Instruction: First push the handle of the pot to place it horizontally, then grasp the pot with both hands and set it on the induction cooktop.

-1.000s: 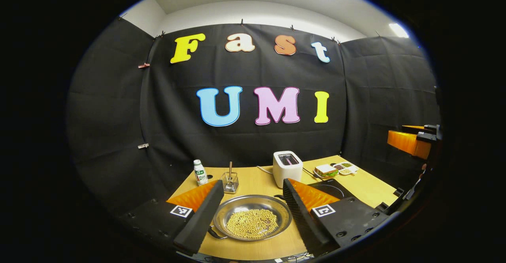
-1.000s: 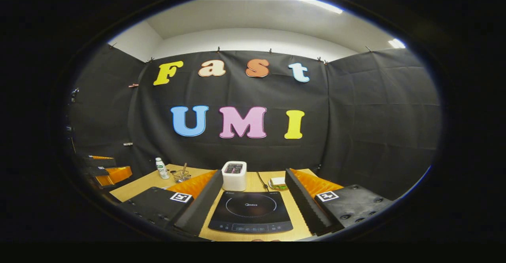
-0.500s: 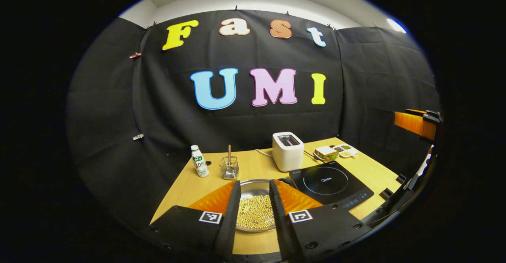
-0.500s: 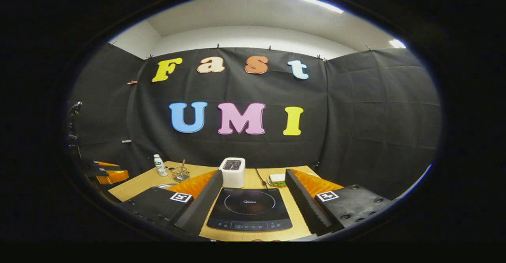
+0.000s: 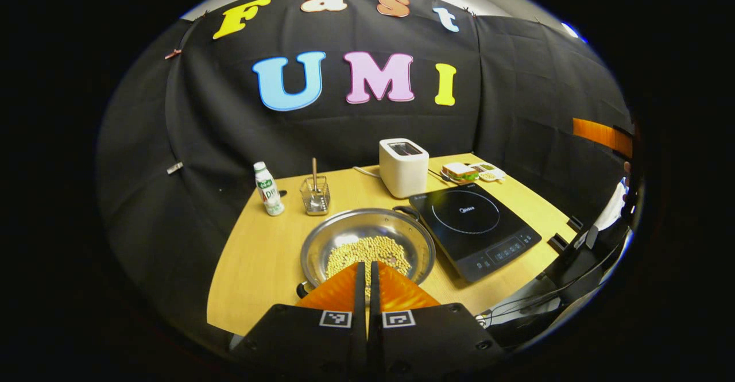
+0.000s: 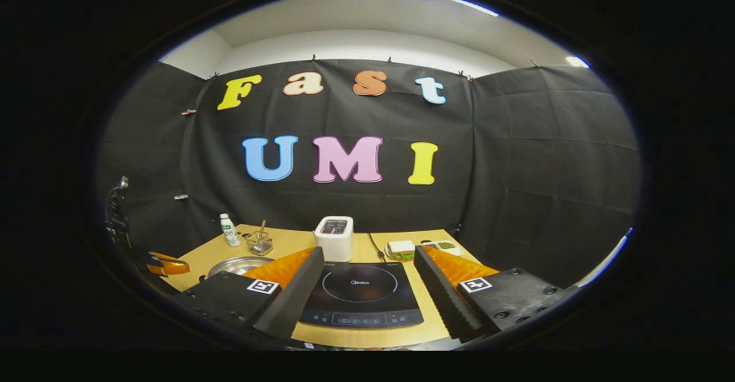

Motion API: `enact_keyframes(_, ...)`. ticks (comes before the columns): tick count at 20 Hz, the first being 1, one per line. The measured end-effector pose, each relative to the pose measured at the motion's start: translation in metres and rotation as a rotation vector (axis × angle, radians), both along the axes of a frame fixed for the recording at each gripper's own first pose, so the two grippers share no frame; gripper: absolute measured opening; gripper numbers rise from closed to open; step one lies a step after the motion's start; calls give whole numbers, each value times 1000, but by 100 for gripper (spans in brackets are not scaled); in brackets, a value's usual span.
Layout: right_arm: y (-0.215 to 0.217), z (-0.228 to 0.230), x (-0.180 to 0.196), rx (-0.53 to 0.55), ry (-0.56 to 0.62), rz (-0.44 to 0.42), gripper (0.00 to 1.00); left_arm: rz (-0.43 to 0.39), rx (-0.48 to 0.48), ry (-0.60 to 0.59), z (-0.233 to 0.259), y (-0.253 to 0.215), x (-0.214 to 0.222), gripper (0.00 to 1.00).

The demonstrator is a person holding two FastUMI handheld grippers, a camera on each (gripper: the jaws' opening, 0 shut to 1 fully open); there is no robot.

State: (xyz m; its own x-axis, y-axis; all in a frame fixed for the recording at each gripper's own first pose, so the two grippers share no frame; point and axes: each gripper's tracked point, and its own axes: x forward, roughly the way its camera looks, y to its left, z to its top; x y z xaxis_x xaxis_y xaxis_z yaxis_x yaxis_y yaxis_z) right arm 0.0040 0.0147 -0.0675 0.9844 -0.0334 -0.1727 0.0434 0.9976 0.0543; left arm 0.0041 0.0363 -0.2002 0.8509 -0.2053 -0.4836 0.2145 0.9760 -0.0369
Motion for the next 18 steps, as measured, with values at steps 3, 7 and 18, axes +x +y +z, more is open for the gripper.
enact_keyframes(3, -1, -9, 1, 13, 28, -9, 98, -20, -9, 68, -34, -2, -6, 5)
enact_keyframes(7, 0, -18, 3, 16, 54, -12, 98, -40, -21, 179, -79, 4, -11, 5)
enact_keyframes(18, 13, -48, 16, 21, 133, 9, 98, 3, -26, 357, -161, 39, 11, 5)
